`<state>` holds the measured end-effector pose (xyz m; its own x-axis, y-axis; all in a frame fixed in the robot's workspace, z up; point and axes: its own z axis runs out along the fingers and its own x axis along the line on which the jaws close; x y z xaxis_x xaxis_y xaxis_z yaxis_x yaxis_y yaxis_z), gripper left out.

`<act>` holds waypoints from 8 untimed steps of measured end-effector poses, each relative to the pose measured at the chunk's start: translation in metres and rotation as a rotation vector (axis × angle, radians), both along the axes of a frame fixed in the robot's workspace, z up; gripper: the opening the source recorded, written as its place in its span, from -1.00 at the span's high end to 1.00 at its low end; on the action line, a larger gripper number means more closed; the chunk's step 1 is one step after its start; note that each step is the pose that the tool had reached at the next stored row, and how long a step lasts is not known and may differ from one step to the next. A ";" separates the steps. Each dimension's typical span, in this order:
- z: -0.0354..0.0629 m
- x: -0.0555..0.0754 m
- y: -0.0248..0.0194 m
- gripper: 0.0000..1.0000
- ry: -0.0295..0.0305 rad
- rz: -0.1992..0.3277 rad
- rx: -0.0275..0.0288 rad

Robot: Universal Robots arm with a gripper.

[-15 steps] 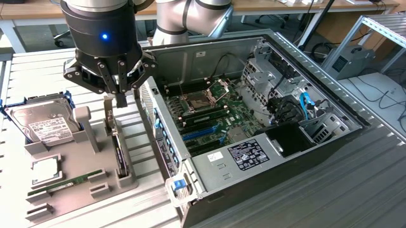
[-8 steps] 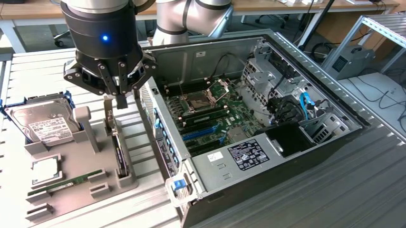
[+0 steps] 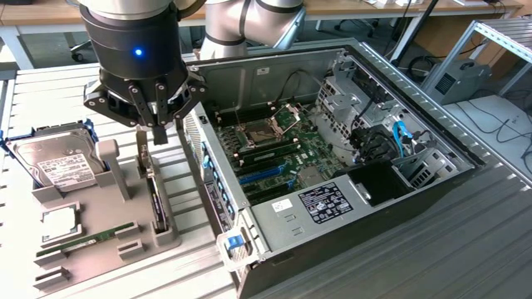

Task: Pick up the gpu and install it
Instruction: 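Reach for the gpu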

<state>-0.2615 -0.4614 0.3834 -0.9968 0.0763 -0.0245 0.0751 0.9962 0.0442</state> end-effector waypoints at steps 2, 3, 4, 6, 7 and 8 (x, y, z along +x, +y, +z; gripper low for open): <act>-0.0001 0.000 -0.0004 0.79 0.0001 0.000 -0.0001; -0.0002 0.000 -0.0005 0.79 0.0000 0.000 -0.0001; -0.0002 0.000 -0.0006 0.79 0.0000 0.000 -0.0001; -0.0004 0.000 -0.0009 0.79 0.0000 0.000 -0.0003; -0.0004 0.000 -0.0010 0.79 0.0001 0.000 -0.0004; -0.0005 0.000 -0.0011 0.79 0.0000 0.000 -0.0005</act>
<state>-0.2620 -0.4625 0.3829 -0.9968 0.0761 -0.0245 0.0750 0.9962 0.0437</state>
